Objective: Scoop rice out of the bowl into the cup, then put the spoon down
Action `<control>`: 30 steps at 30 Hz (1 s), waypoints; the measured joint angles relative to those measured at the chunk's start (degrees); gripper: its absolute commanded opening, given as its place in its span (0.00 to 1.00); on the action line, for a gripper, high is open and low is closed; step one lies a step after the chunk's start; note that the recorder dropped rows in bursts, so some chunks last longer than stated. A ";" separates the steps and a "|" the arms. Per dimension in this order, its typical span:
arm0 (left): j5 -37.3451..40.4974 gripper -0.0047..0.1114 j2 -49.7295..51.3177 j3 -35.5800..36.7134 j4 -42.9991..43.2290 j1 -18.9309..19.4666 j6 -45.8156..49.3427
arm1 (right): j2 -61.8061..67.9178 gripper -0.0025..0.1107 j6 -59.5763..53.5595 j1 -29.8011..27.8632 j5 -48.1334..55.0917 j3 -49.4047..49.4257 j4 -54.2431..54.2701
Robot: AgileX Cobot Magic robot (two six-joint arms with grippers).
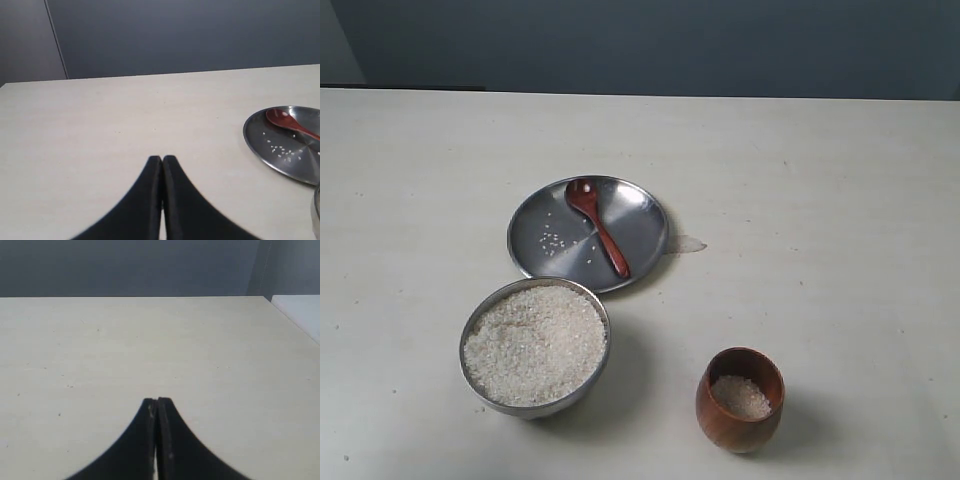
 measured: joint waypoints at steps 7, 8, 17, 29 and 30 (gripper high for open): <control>2.38 0.04 0.00 0.00 1.32 -1.45 0.00 | 0.00 0.02 0.00 0.00 0.00 0.00 0.00; 2.51 0.04 0.00 0.00 1.32 -1.58 0.00 | 0.00 0.02 0.00 0.00 0.00 0.00 0.00; 2.59 0.04 0.00 0.00 0.79 -1.68 0.00 | 0.00 0.02 0.00 0.00 0.00 0.00 0.14; 2.64 0.04 0.00 0.00 0.69 -1.68 0.00 | 0.00 0.02 0.00 0.00 0.00 0.00 0.58; 2.64 0.04 0.00 0.00 0.69 -1.68 0.00 | 0.00 0.02 0.00 0.00 0.00 0.00 0.58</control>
